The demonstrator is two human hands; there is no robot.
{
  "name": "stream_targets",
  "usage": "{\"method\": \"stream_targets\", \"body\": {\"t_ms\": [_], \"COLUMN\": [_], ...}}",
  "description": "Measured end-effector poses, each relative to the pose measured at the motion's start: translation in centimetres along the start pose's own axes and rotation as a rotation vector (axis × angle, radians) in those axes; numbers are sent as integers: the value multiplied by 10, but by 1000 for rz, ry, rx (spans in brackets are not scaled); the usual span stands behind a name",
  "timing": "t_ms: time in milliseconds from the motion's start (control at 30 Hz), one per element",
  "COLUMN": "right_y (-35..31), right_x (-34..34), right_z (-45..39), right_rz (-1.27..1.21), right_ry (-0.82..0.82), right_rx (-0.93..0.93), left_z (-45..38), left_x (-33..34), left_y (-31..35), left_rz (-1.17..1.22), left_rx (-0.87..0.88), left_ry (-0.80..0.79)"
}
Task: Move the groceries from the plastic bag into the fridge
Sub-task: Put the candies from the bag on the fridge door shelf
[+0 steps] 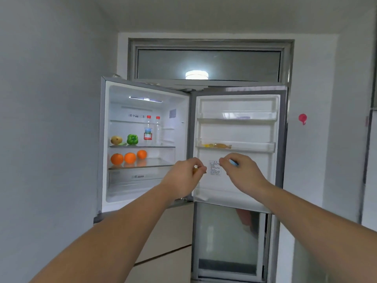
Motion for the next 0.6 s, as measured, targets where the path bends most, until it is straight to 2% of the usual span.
{"method": "stream_targets", "body": {"t_ms": [100,233,333,400,500,600], "right_y": [23,58,76,84,105,132], "right_x": [16,47,82,98,103,100], "right_z": [-26,-73,-109,-132,-166,-196], "right_rz": [-19,-166,-261,-267,-267,-234], "right_ry": [6,39,-30,-68,-77,-55], "right_rx": [5,59,70,45,17,20], "left_z": [-27,-68,-102,-129,-166,-197], "left_x": [14,30,38,40,48,67], "left_y": [-19,-43,-60,-69,-80,-91], "left_rz": [-48,-133,-191,-240,-175,-177], "left_rx": [7,27,13,-4,-18,-7], "left_ry": [-11,-11,-6,7,55,17]}}
Point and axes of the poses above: each hand's wrist, its own z-axis away from the middle knuckle, its own x-axis out of the palm, y = z × x, the point moved 5 cm from there along -z, towards the middle knuckle, and after that the axes turned 2 degrees about -x, right-handed, at the moved point
